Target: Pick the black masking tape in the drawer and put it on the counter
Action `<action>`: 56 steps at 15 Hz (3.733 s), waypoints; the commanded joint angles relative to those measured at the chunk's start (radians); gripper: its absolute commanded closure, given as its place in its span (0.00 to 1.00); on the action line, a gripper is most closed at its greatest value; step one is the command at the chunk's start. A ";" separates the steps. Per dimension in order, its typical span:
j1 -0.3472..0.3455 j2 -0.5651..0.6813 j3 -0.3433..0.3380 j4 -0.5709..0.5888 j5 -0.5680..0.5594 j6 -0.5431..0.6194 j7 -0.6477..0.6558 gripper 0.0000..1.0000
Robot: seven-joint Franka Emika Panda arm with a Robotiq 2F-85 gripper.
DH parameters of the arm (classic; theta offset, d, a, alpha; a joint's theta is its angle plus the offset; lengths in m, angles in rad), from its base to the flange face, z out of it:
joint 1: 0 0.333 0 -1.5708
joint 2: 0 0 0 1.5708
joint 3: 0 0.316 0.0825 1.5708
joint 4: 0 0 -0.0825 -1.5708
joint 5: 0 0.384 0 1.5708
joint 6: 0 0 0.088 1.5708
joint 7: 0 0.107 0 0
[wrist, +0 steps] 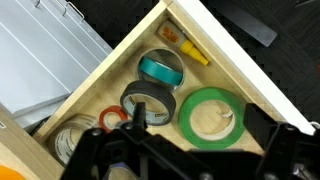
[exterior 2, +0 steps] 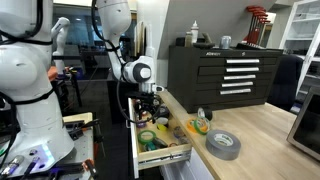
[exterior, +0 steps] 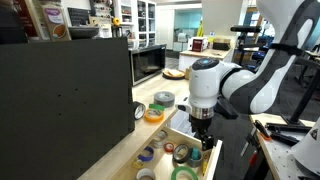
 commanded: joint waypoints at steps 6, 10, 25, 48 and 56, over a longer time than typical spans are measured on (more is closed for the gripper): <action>0.024 0.247 -0.025 0.212 0.034 -0.008 -0.085 0.00; 0.031 0.250 -0.033 0.206 0.036 0.002 -0.078 0.00; 0.060 0.412 -0.030 0.349 0.045 -0.021 -0.096 0.00; -0.001 0.570 -0.010 0.540 0.184 -0.189 -0.177 0.79; 0.042 0.513 -0.048 0.513 0.155 -0.209 -0.131 0.96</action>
